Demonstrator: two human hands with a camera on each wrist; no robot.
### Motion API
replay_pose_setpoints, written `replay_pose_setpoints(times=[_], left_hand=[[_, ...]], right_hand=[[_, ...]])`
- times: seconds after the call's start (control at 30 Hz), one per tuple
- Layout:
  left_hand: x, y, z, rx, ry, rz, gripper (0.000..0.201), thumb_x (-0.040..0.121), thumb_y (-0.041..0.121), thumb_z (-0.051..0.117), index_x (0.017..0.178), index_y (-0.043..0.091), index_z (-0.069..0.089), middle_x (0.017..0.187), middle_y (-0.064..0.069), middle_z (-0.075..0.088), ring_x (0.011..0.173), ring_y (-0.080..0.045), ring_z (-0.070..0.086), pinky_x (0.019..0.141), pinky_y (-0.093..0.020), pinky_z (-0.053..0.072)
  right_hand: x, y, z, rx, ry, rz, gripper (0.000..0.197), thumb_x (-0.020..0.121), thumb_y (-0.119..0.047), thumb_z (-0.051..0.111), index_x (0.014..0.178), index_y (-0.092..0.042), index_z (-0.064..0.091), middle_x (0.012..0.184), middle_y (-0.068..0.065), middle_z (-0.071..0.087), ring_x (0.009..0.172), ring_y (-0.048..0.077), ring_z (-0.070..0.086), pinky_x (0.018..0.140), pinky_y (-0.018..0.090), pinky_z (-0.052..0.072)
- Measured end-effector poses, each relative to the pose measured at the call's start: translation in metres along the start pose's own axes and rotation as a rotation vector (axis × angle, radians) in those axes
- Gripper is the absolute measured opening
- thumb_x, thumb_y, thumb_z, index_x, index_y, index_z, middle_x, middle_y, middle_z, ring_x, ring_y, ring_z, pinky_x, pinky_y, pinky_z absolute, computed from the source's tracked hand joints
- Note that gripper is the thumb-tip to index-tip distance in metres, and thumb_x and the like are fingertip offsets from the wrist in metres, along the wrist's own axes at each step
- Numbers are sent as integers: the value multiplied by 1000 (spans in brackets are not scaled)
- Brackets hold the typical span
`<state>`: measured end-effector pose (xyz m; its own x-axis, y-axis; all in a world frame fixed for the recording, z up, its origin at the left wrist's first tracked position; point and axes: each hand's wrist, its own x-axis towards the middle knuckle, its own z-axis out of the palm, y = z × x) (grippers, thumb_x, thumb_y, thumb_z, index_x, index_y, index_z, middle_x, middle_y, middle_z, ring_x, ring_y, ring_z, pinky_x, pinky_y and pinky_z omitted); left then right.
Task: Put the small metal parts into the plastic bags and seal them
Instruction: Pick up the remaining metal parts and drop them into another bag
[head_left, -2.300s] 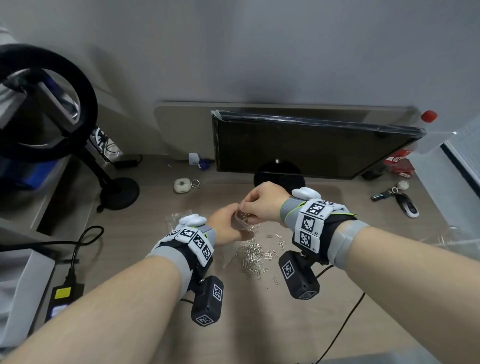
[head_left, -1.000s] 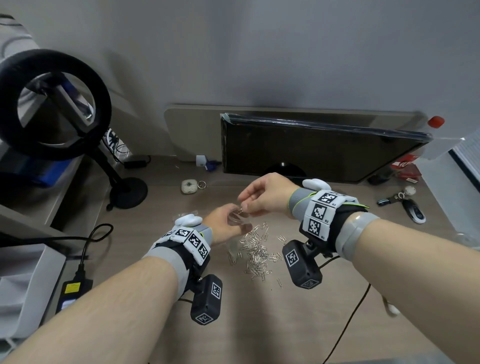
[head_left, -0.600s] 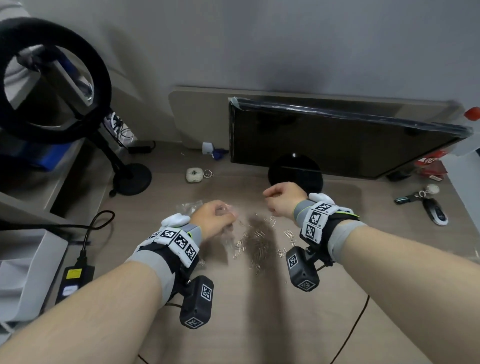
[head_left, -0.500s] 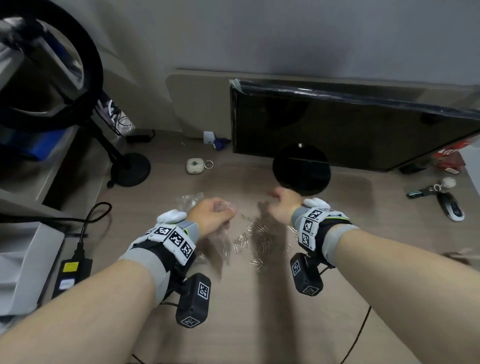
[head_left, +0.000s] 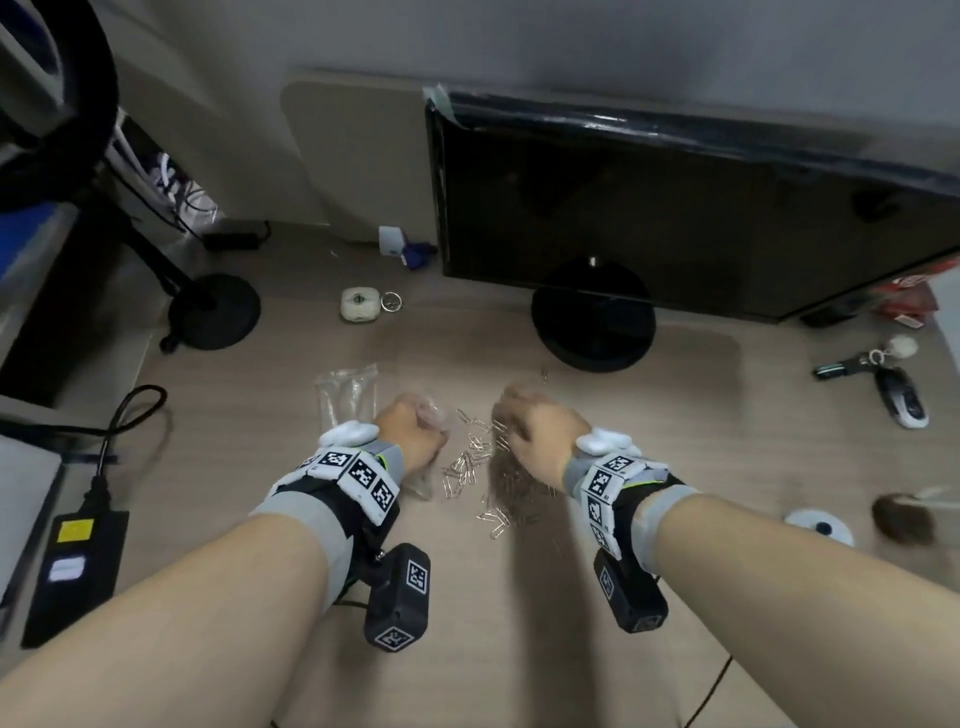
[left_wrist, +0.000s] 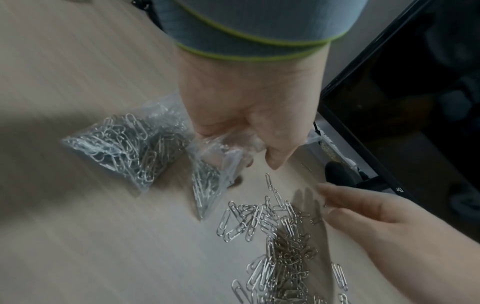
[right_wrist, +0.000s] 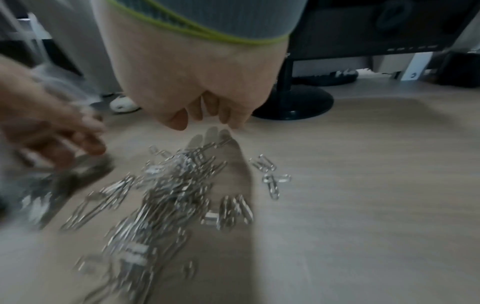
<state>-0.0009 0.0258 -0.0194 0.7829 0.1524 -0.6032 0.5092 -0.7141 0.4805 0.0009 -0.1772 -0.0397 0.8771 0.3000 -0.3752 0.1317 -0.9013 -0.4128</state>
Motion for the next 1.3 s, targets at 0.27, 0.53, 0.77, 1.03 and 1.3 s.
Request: replay_pose_setpoints(times=[0.27,0.53,0.77,1.03,1.3], left_hand=[[-28,-6,16,34,-141,8,32,96,26,64,124,12,61,107,1,68,98,-22,64,74,-17,37],[-40,-31,25,176,-178,74,11,99,13,55,103,16,65,95,-2,64,78,-12,57,51,-6,38],[-30,-19,2,60,-211,-53,27,92,-2,55,114,7,67,107,-6,71,99,-26,69,71,-13,52],[-14,-52,-3,271,-266,-243,18,93,22,62,99,8,70,96,-8,72,88,-27,70,74,-28,53],[-1,-56,1,-163,-256,-327,19,78,6,65,90,-5,74,87,-21,78,81,-37,76,76,-44,62]], right_hand=[[-34,9,15,-47,-200,290,58,94,-30,59,145,-9,42,160,11,34,130,33,57,102,34,49],[-28,-20,15,-12,-107,142,70,98,-19,55,162,-17,28,170,8,27,155,29,30,124,36,29],[-7,-26,14,-193,-197,122,85,100,-44,45,165,-15,-2,174,5,-13,161,27,-11,129,51,4],[-25,-46,61,-6,-224,-130,63,100,-21,50,159,-9,31,172,10,17,159,30,11,128,42,16],[-10,-49,80,-202,-254,-201,80,104,-49,36,165,-19,-5,173,-1,-16,160,19,-16,129,45,-5]])
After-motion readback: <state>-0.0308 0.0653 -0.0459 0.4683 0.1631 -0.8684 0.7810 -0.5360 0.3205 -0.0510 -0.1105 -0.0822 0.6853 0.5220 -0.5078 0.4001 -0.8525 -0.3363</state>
